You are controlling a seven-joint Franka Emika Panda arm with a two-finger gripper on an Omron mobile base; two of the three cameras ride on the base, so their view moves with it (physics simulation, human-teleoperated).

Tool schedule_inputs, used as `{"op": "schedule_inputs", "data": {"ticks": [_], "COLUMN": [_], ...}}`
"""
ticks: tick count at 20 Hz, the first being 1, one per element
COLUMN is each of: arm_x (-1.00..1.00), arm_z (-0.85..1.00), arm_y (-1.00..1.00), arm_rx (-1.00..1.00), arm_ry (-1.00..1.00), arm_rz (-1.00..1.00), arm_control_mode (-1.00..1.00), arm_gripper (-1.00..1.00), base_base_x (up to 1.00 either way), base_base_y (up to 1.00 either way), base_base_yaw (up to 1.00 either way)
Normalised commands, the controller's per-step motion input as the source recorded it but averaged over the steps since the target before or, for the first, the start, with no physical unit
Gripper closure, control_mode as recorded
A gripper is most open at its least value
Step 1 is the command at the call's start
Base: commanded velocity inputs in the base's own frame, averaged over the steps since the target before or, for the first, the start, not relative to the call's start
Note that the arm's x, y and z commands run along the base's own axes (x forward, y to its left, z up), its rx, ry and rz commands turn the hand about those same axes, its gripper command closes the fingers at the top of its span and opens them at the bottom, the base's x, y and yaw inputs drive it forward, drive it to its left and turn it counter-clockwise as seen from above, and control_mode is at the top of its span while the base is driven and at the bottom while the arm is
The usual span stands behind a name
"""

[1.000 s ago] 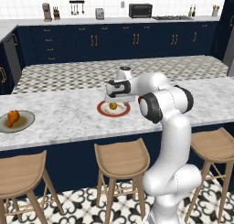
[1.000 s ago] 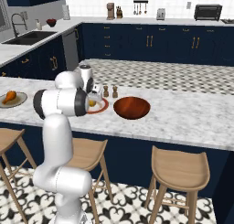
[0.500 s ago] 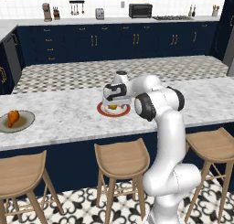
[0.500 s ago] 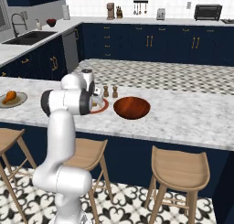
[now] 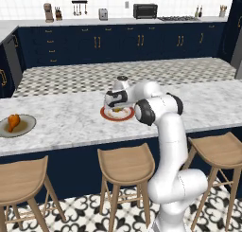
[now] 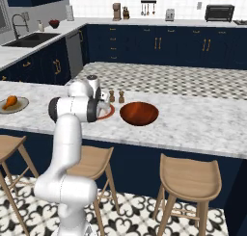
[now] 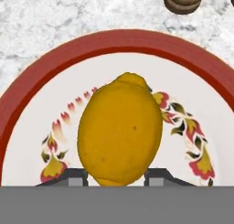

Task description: Pick the chicken drumstick and lemon from their plates and place them in the bowl. Then put the bowl in the fridge.

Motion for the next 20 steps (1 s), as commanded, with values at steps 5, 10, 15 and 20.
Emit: {"op": "schedule_inputs", "data": {"ticks": [5,10,15,20], "arm_x": [-0.92,-1.0,-0.75,0.07], "arm_z": [0.45,0.91,0.66,0.26], "arm_y": [-0.49,-0.97,-1.0,-1.0], "arm_rx": [0.16,0.18,0.03,-0.12], "arm_ry": [0.04,0.0,0.0,0.01], "arm_rz": [-0.11,-0.17,-0.25,-0.41], "arm_control_mode": [-1.0,-1.0,-1.0,-1.0], "arm_gripper": [1.0,1.0,1.0,1.0], "base_base_x": [0.0,0.0,0.0,0.0], "base_base_y": [0.0,0.0,0.0,0.0], "base_base_yaw": [0.0,0.0,0.0,0.0]}}
